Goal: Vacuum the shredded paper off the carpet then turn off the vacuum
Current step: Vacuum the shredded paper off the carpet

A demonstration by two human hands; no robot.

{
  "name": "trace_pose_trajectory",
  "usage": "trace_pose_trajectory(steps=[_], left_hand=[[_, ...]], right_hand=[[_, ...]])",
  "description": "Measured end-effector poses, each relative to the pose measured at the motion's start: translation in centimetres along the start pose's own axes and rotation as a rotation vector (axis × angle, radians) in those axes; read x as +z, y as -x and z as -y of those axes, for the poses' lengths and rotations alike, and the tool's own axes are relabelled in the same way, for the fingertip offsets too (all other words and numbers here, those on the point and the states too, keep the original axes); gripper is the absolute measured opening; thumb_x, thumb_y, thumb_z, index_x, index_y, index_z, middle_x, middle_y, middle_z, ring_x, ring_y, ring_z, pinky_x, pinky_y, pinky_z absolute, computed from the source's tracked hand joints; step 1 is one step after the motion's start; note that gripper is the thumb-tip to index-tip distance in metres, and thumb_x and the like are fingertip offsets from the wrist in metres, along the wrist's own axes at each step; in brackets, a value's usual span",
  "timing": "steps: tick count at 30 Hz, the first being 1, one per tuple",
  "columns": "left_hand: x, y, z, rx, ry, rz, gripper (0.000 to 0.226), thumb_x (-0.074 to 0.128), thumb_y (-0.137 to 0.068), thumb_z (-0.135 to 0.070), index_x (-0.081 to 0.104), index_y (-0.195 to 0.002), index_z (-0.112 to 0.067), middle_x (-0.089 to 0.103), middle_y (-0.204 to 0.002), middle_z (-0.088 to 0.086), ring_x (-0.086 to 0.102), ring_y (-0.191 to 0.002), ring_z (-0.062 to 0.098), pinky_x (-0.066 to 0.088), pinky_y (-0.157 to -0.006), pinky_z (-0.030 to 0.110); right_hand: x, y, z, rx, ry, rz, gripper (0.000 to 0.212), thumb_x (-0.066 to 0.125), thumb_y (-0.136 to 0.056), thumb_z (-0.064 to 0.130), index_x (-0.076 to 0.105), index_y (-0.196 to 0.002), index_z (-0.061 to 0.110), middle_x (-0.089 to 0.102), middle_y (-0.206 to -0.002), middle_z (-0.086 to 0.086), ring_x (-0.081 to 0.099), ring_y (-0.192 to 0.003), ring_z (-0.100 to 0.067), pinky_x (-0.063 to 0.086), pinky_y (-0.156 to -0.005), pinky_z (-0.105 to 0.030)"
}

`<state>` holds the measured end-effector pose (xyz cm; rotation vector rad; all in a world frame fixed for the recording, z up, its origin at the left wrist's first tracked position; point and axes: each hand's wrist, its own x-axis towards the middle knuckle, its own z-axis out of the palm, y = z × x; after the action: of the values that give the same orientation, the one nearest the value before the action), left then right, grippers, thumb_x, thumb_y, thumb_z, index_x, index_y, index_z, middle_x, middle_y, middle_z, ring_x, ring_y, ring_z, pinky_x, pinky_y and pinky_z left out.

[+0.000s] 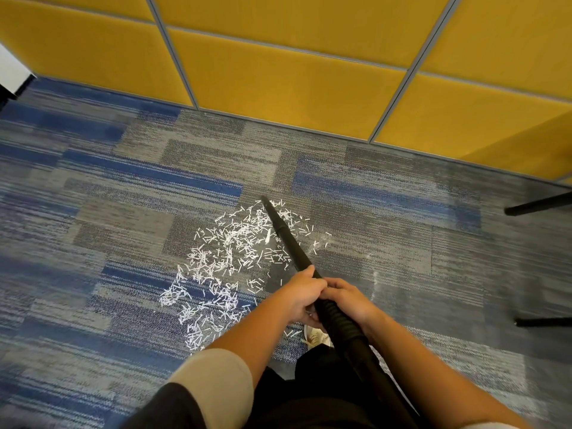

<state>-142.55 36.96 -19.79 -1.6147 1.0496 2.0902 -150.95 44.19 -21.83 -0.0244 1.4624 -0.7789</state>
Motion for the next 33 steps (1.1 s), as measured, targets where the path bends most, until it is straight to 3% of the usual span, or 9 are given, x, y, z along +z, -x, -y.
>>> trace_pose_trajectory(steps=[7,17,22,33], left_hand=[[0.7,-0.4,-0.1,0.016,-0.015,0.019,0.059,0.037,-0.098,-0.013,0.02,-0.149,-0.037,0.048,-0.094,0.005,0.049,-0.062,0.019,0.055,-0.066,0.042],[-0.9,-0.1,1.0,0.008,0.021,-0.017,0.058,0.036,-0.099,-0.014,0.019,-0.149,-0.037,0.049,-0.102,0.008,0.051,-0.061,0.019,0.054,-0.052,0.037],[-1.1,0.1,1.2,-0.003,0.036,-0.018,0.058,0.036,-0.099,-0.013,0.019,-0.149,-0.039,0.05,-0.102,0.01,0.05,-0.059,0.019,0.055,-0.054,0.039],[1.4,0.5,0.1,0.015,-0.004,0.039,0.062,0.037,-0.097,-0.009,0.019,-0.15,-0.036,0.047,-0.091,0.006,0.048,-0.06,0.018,0.054,-0.065,0.042]], right_hand=[[-0.7,0.5,0.1,-0.019,0.013,-0.022,0.037,0.053,-0.087,-0.001,0.049,-0.123,0.006,0.064,-0.073,-0.02,0.062,-0.05,-0.026,0.052,-0.047,-0.03],[1.1,0.2,0.2,0.006,0.083,0.022,0.033,0.055,-0.086,0.0,0.051,-0.118,0.01,0.063,-0.077,-0.018,0.061,-0.056,-0.026,0.052,-0.05,-0.031],[1.4,0.7,0.2,0.012,0.065,0.04,0.032,0.053,-0.087,-0.002,0.05,-0.117,0.009,0.064,-0.069,-0.017,0.061,-0.05,-0.025,0.05,-0.044,-0.028],[-0.9,1.7,-0.2,-0.002,-0.02,-0.035,0.032,0.053,-0.088,-0.001,0.051,-0.119,0.008,0.063,-0.076,-0.02,0.062,-0.05,-0.025,0.05,-0.043,-0.028]])
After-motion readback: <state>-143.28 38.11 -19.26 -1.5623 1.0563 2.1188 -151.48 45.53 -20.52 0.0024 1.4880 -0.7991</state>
